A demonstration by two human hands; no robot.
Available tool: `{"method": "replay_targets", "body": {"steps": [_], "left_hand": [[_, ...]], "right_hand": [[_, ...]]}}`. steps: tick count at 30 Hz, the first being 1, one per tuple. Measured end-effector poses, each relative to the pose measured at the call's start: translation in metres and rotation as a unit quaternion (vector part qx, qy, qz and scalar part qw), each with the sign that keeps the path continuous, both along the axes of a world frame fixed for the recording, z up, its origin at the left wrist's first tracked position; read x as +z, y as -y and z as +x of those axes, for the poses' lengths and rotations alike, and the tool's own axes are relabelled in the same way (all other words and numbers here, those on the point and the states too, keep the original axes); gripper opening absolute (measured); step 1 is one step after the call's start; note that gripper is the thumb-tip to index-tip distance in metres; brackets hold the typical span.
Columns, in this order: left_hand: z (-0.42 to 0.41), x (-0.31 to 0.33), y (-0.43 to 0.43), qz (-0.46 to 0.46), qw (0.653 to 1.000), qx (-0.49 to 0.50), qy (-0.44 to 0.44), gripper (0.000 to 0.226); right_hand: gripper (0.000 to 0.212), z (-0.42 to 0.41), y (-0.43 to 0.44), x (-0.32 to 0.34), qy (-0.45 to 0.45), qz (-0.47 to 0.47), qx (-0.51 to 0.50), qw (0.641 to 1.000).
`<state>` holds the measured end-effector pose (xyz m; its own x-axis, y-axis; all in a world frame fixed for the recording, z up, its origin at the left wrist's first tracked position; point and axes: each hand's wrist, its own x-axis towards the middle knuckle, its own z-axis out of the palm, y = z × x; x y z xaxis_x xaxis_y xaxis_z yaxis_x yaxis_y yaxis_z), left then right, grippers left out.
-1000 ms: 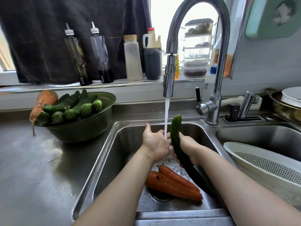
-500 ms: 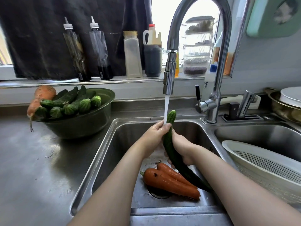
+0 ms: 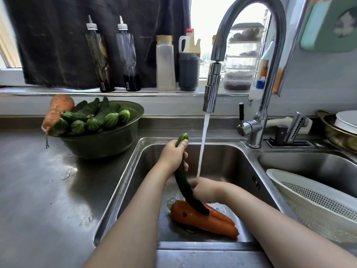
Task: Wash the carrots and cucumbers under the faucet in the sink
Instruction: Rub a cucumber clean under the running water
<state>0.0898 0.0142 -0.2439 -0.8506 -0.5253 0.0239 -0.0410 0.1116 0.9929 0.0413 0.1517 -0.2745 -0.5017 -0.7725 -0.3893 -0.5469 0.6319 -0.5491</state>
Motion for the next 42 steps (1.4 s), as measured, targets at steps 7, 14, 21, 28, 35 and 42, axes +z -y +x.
{"method": "replay_targets", "body": {"steps": [7,14,21,28,35,42], "left_hand": [[0.003,0.004,0.006,0.046,0.990,0.113,-0.064,0.029],[0.002,0.004,0.009,-0.190,0.972,0.128,-0.051,0.024],[0.005,0.000,0.001,-0.278,0.959,-0.008,0.044,0.035],[0.005,-0.002,0.002,-0.308,0.946,-0.041,0.097,0.054],[-0.001,-0.007,-0.002,-0.326,0.939,-0.052,0.096,0.040],[-0.004,-0.013,-0.011,-0.293,0.949,-0.089,0.082,0.040]], "right_hand": [[0.039,-0.007,-0.005,-0.005,0.040,0.024,-0.041,0.998],[0.056,-0.020,0.001,-0.004,0.029,-0.018,-0.064,0.997],[0.044,-0.032,0.012,-0.002,-0.030,-0.091,-0.145,0.985],[0.090,-0.010,0.022,-0.023,-0.121,0.202,0.112,0.965],[0.075,-0.029,0.015,-0.031,-0.067,0.187,0.131,0.971],[0.079,-0.039,0.007,-0.043,-0.042,0.189,0.075,0.978]]}}
